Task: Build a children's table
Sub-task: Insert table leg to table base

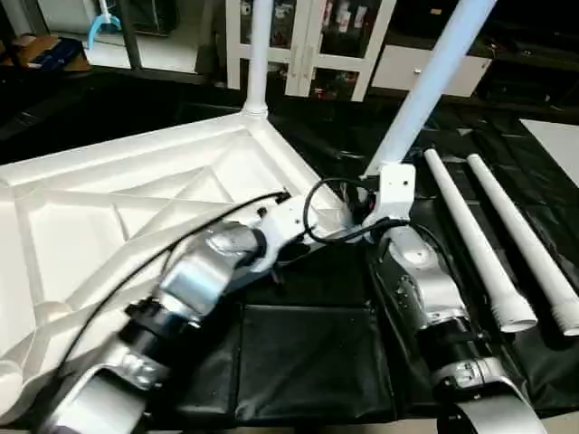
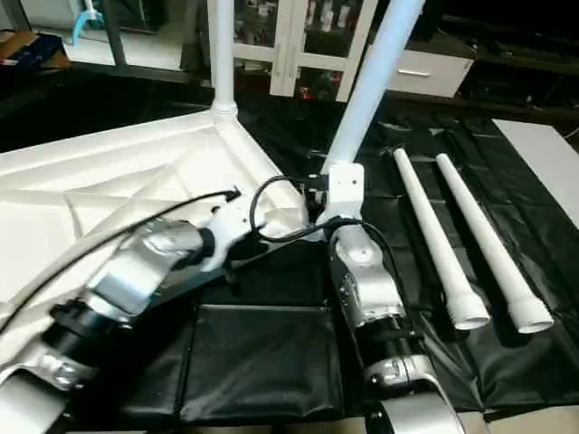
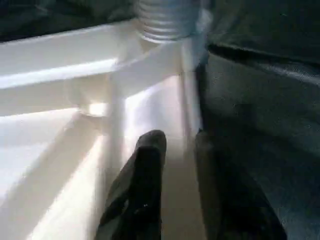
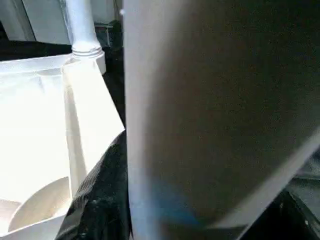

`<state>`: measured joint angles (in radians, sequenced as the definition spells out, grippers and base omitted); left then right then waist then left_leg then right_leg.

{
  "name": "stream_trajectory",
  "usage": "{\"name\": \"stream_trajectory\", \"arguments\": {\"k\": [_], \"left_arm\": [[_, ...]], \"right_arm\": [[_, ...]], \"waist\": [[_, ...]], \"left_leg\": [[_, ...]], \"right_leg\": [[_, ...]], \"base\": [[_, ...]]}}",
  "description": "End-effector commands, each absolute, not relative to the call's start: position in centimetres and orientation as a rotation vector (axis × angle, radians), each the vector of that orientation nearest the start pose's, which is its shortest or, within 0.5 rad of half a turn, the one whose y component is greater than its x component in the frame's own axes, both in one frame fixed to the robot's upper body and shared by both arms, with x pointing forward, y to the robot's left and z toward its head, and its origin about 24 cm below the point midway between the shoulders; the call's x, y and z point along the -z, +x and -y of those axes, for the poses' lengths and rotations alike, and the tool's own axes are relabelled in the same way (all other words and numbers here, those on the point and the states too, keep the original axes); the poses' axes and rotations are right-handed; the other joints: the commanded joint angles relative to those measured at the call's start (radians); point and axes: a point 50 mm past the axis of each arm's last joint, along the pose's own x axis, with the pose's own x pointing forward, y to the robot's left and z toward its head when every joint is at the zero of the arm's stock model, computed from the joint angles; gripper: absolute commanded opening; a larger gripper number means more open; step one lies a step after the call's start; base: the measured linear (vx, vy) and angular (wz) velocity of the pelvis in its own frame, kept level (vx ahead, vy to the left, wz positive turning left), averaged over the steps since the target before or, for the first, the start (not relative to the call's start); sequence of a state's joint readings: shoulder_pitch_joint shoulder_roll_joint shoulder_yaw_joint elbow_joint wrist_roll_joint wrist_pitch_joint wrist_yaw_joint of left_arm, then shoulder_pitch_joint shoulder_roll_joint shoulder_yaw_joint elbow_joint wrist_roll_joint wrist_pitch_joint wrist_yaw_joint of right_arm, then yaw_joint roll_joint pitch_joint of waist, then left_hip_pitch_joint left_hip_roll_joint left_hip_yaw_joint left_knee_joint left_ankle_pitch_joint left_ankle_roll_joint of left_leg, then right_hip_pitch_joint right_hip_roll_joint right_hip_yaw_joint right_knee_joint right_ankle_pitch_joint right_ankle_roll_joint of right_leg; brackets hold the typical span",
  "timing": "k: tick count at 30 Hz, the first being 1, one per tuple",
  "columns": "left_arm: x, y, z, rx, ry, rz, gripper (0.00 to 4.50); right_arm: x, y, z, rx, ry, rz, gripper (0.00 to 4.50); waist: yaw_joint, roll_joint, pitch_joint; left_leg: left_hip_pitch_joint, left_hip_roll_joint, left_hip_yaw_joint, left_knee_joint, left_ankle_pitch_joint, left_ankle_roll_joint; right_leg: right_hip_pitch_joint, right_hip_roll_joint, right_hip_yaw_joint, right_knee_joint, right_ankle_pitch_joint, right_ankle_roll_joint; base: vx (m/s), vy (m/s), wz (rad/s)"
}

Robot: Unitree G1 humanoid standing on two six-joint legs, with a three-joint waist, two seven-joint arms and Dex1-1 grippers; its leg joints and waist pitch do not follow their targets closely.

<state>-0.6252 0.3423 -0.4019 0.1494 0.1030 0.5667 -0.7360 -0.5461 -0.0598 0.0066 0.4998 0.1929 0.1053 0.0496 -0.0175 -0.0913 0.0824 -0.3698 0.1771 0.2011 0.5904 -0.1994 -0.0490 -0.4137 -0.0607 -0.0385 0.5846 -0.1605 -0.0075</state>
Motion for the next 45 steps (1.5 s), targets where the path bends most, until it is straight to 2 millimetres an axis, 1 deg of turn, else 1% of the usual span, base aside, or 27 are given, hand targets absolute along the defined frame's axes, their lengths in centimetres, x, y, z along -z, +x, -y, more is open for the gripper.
{"name": "stream_trajectory", "arguments": {"k": [1, 3, 5, 6, 7, 8, 9, 11, 13, 15, 17, 19, 20, 22, 23, 24, 25, 27, 28, 31, 33, 34, 35, 37, 39, 41, 45], "left_arm": [[-12.0, 32.7, -9.8, 0.922, 0.598, -0.250, 1.49], [-12.5, 32.6, -10.0, 0.957, 0.577, -0.206, 1.50], [-13.0, 32.4, -10.2, 0.988, 0.566, -0.170, 1.50], [-13.5, 32.3, -10.7, 1.003, 0.555, -0.143, 1.50], [-13.7, 32.4, -10.9, 1.004, 0.550, -0.135, 1.50], [-14.3, 32.7, -11.3, 0.979, 0.518, -0.111, 1.50], [-14.7, 32.9, -11.6, 0.962, 0.495, -0.096, 1.50], [-17.2, 34.0, -12.3, 0.857, 0.400, 0.034, 1.50], [-19.3, 34.8, -12.8, 0.774, 0.308, 0.141, 1.50], [-20.1, 35.0, -12.9, 0.757, 0.278, 0.173, 1.50], [-20.5, 34.8, -12.5, 0.783, 0.284, 0.190, 1.50], [-20.9, 34.7, -12.1, 0.797, 0.256, 0.215, 1.50], [-21.4, 34.6, -11.9, 0.797, 0.210, 0.237, 1.79], [-23.6, 33.8, -10.7, 0.887, 0.026, 0.329, 1.86], [-24.3, 33.1, -9.9, 0.958, 0.004, 0.363, 1.96], [-24.6, 32.7, -9.4, 1.003, 0.004, 0.381, 2.11], [-24.7, 32.2, -8.5, 1.059, 0.031, 0.379, 2.24], [-24.8, 31.7, -7.7, 1.105, 0.030, 0.375, 2.34], [-25.0, 31.4, -7.2, 1.143, -0.011, 0.376, 2.43], [-25.2, 30.7, -6.3, 1.220, -0.110, 0.369, 2.75], [-25.1, 31.0, -6.2, 1.191, -0.131, 0.345, 2.79], [-25.0, 31.5, -6.3, 1.146, -0.136, 0.321, 2.96], [-24.8, 31.9, -6.5, 1.109, -0.131, 0.303, 3.09], [-24.4, 32.8, -7.0, 1.041, -0.110, 0.281, 3.15], [-24.2, 33.4, -7.4, 0.995, -0.145, 0.252, 3.33], [-24.3, 33.8, -7.8, 0.949, -0.179, 0.235, 3.55], [-24.5, 33.9, -8.3, 0.942, -0.231, 0.228, 3.76]], "right_arm": [[-7.0, 34.7, 12.9, -0.156, 0.130, -0.101, 1.94], [-7.7, 34.7, 12.9, -0.169, 0.147, -0.073, 1.92], [-8.3, 34.6, 12.8, -0.186, 0.160, -0.046, 1.92], [-9.0, 34.6, 12.7, -0.202, 0.170, -0.023, 1.91], [-9.2, 34.6, 12.7, -0.208, 0.173, -0.016, 1.91], [-9.6, 34.6, 12.7, -0.223, 0.159, -0.001, 1.91], [-9.9, 34.6, 12.7, -0.233, 0.149, 0.006, 1.91], [-10.9, 34.7, 12.8, -0.263, 0.122, 0.033, 1.91], [-11.4, 34.7, 12.8, -0.282, 0.119, 0.039, 1.91], [-11.6, 34.8, 12.8, -0.296, 0.126, 0.034, 1.91], [-11.9, 34.7, 12.6, -0.336, 0.124, 0.038, 1.91], [-12.4, 34.6, 12.3, -0.379, 0.111, 0.045, 1.91], [-12.6, 34.5, 12.1, -0.408, 0.098, 0.034, 1.91], [-12.5, 34.3, 11.9, -0.479, 0.002, -0.048, 1.91], [-12.4, 34.3, 11.9, -0.506, -0.052, -0.097, 1.91], [-12.3, 34.2, 12.0, -0.518, -0.084, -0.127, 1.91], [-12.4, 34.2, 12.0, -0.546, -0.118, -0.169, 1.91], [-12.6, 34.1, 11.9, -0.568, -0.145, -0.201, 1.91], [-12.7, 34.0, 11.8, -0.592, -0.160, -0.222, 1.91], [-12.9, 33.7, 11.7, -0.635, -0.208, -0.256, 1.91], [-13.0, 33.5, 11.7, -0.640, -0.262, -0.259, 1.91], [-13.0, 33.4, 11.8, -0.646, -0.304, -0.262, 1.91], [-13.1, 33.2, 11.7, -0.655, -0.317, -0.268, 1.91], [-13.1, 33.1, 11.6, -0.655, -0.350, -0.262, 1.91], [-13.2, 33.1, 11.6, -0.646, -0.379, -0.262, 1.91], [-13.2, 33.1, 11.5, -0.629, -0.402, -0.253, 1.91], [-13.8, 33.6, 11.9, -0.555, -0.386, -0.222, 1.90]], "waist": [[0.005, 0.028, -0.076], [0.005, 0.027, -0.078], [0.011, 0.028, -0.078], [0.016, 0.032, -0.080], [0.017, 0.029, -0.080], [0.018, 0.030, -0.081], [0.020, 0.030, -0.080], [0.022, 0.027, -0.080], [0.024, 0.027, -0.079], [0.025, 0.025, -0.078], [0.026, 0.025, -0.077], [0.029, 0.026, -0.081], [0.029, 0.026, -0.081], [0.033, 0.022, -0.084], [0.036, 0.021, -0.086], [0.036, 0.021, -0.084], [0.037, 0.018, -0.083], [0.040, 0.017, -0.080], [0.042, 0.015, -0.079], [0.048, 0.014, -0.079], [0.048, 0.014, -0.078], [0.050, 0.020, -0.077], [0.049, 0.018, -0.078], [0.050, 0.018, -0.080], [0.050, 0.019, -0.080], [0.050, 0.018, -0.082], [0.053, 0.022, -0.086]], "left_leg": [[0.021, 0.055, -0.020, -0.068, -0.086, 0.019], [0.022, 0.055, -0.019, -0.066, -0.076, 0.017], [0.022, 0.053, -0.017, -0.064, -0.062, 0.020], [0.022, 0.051, -0.017, -0.062, -0.049, 0.022], [0.023, 0.052, -0.016, -0.062, -0.043, 0.024], [0.024, 0.052, -0.015, -0.062, -0.042, 0.024], [0.023, 0.051, -0.014, -0.062, -0.049, 0.022], [0.025, 0.052, -0.014, -0.061, -0.073, 0.012], [0.024, 0.050, -0.015, -0.061, -0.117, -0.002], [0.023, 0.051, -0.018, -0.062, -0.140, -0.010], [0.023, 0.051, -0.019, -0.062, -0.148, -0.015], [0.022, 0.052, -0.018, -0.059, -0.119, -0.010], [0.021, 0.051, -0.018, -0.058, -0.109, -0.009], [0.018, 0.050, -0.018, -0.054, -0.070, -0.002], [0.016, 0.051, -0.020, -0.053, -0.059, 0.006], [0.018, 0.051, -0.017, -0.052, -0.062, 0.011], [0.014, 0.049, -0.017, -0.051, -0.073, 0.019], [0.015, 0.050, -0.016, -0.050, -0.087, 0.023], [0.015, 0.051, -0.017, -0.050, -0.098, 0.014], [0.017, 0.050, -0.017, -0.048, -0.116, -0.006], [0.016, 0.051, -0.018, -0.049, -0.119, -0.007], [0.017, 0.051, -0.019, -0.049, -0.125, -0.015], [0.016, 0.050, -0.019, -0.048, -0.126, -0.017], [0.017, 0.049, -0.021, -0.048, -0.131, -0.017], [0.015, 0.048, -0.022, -0.048, -0.123, -0.020], [0.016, 0.048, -0.022, -0.047, -0.107, -0.024], [0.016, 0.048, -0.022, -0.045, -0.061, -0.008]], "right_leg": [[0.052, -0.070, 0.047, -0.032, -0.003, -0.252], [0.052, -0.070, 0.047, -0.028, 0.007, -0.252], [0.051, -0.069, 0.049, -0.025, 0.022, -0.255], [0.052, -0.068, 0.049, -0.021, 0.039, -0.254], [0.051, -0.067, 0.048, -0.019, 0.048, -0.256], [0.051, -0.066, 0.048, -0.019, 0.048, -0.257], [0.051, -0.067, 0.048, -0.019, 0.038, -0.258], [0.051, -0.067, 0.049, -0.023, 0.008, -0.257], [0.051, -0.066, 0.048, -0.028, -0.050, -0.246], [0.051, -0.068, 0.048, -0.031, -0.095, -0.234], [0.048, -0.068, 0.048, -0.034, -0.124, -0.221], [0.047, -0.067, 0.048, -0.029, -0.096, -0.219], [0.048, -0.067, 0.047, -0.027, -0.084, -0.222], [0.056, -0.065, 0.047, -0.018, -0.015, -0.250], [0.060, -0.066, 0.044, -0.016, 0.002, -0.263], [0.054, -0.066, 0.045, -0.018, -0.002, -0.265], [0.057, -0.066, 0.046, -0.021, -0.025, -0.261], [0.055, -0.069, 0.048, -0.026, -0.068, -0.249], [0.057, -0.071, 0.049, -0.027, -0.098, -0.243], [0.054, -0.068, 0.049, -0.031, -0.149, -0.227], [0.052, -0.066, 0.048, -0.033, -0.156, -0.220], [0.051, -0.065, 0.048, -0.034, -0.169, -0.210], [0.052, -0.064, 0.047, -0.036, -0.171, -0.204], [0.052, -0.065, 0.047, -0.039, -0.193, -0.184], [0.053, -0.065, 0.047, -0.037, -0.183, -0.184], [0.053, -0.063, 0.046, -0.032, -0.144, -0.195], [0.056, -0.065, 0.046, -0.021, -0.054, -0.231]], "base": [[0.000, 0.000, 0.00], [0.000, 0.000, 0.00], [0.000, 0.000, 0.00], [0.000, 0.000, 0.00], [0.000, 0.000, 0.00], [0.000, 0.000, 0.00], [0.000, 0.000, 0.00], [0.000, 0.000, 0.00], [0.000, 0.000, 0.00], [0.000, 0.000, 0.00], [0.000, 0.000, 0.00], [0.000, 0.000, 0.00], [0.000, 0.000, 0.00], [0.000, 0.000, 0.00], [0.000, 0.000, 0.00], [0.000, 0.000, 0.00], [0.000, 0.000, 0.00], [0.000, 0.000, 0.00], [0.000, 0.000, 0.00], [0.000, 0.000, 0.00], [0.000, 0.000, 0.00], [0.000, 0.000, 0.00], [0.000, 0.000, 0.00], [0.000, 0.000, 0.00], [0.000, 0.000, 0.00], [0.000, 0.000, 0.00], [0.000, 0.000, 0.00]]}}
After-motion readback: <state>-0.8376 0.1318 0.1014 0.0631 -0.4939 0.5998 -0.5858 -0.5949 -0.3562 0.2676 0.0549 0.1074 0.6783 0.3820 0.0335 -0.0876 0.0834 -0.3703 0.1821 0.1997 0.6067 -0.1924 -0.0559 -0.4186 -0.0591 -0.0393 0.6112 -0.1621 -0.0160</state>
